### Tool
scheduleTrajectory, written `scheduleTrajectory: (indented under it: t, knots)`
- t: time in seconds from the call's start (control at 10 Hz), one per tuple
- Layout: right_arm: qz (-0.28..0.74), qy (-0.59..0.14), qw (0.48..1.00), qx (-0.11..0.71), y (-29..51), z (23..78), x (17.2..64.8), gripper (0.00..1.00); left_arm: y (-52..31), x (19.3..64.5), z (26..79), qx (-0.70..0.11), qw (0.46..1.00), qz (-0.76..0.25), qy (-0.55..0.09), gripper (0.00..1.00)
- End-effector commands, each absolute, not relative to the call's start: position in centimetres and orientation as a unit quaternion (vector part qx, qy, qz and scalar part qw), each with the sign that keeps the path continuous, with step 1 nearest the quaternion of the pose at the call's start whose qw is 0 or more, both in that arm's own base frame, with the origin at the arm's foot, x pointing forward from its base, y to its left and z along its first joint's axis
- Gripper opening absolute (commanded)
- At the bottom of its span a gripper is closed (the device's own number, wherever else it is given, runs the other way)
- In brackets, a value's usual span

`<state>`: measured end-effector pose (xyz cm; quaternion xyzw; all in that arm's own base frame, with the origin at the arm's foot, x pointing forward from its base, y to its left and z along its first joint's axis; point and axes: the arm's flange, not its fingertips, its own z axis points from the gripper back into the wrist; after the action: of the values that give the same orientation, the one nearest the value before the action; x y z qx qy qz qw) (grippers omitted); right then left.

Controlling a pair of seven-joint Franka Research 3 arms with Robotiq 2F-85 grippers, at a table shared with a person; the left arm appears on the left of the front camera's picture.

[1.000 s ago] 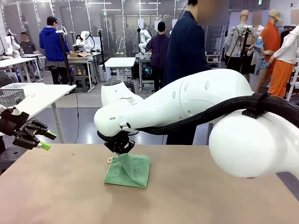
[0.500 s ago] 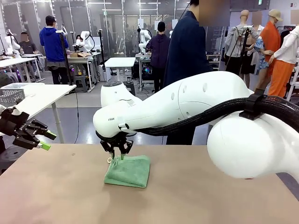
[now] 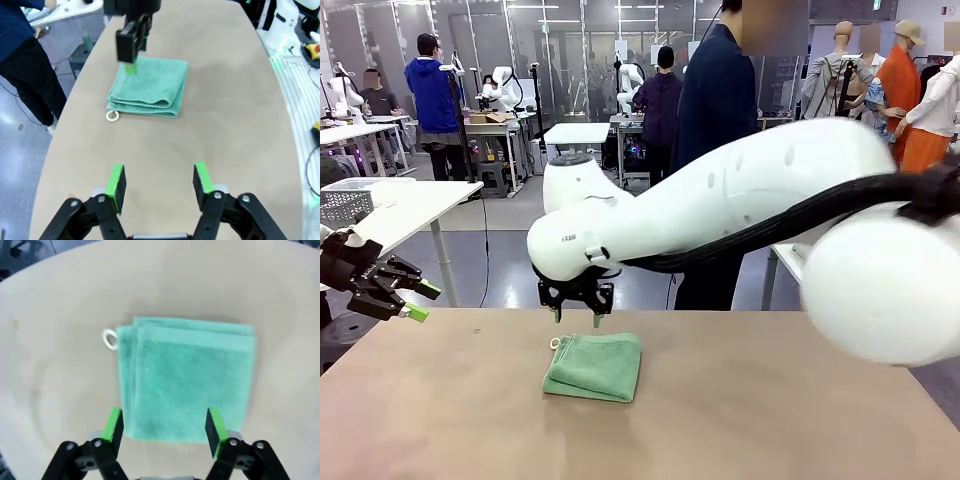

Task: Fold the towels and place them in the basket.
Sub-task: When a person lays out a Towel with hook on the table, fold it in half twice.

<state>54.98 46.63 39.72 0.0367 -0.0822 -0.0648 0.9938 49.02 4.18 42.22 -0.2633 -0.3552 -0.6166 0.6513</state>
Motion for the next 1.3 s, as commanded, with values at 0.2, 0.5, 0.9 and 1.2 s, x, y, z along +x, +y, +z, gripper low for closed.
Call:
scheduleTrajectory:
  t: [0.2,0.5,0.9,1.2]
  knots:
    - [-0.024,-0.059,0.997,0.046,37.5,41.9,49.4,0.82,4.2,49.0,42.3,-0.263,0.651,-0.616,-0.356,0.69]
    - [-0.025,-0.051,0.996,0.068,36.3,41.7,49.0,0.82,4.2,49.0,42.3,-0.263,0.651,-0.616,-0.356,0.69]
    - [-0.032,-0.057,0.997,0.032,36.9,42.4,49.9,0.82,4.2,49.0,42.3,-0.263,0.651,-0.616,-0.356,0.69]
    - [-0.032,-0.057,0.997,0.032,36.9,42.4,49.9,0.82,4.2,49.0,42.3,-0.263,0.651,-0.616,-0.356,0.69]
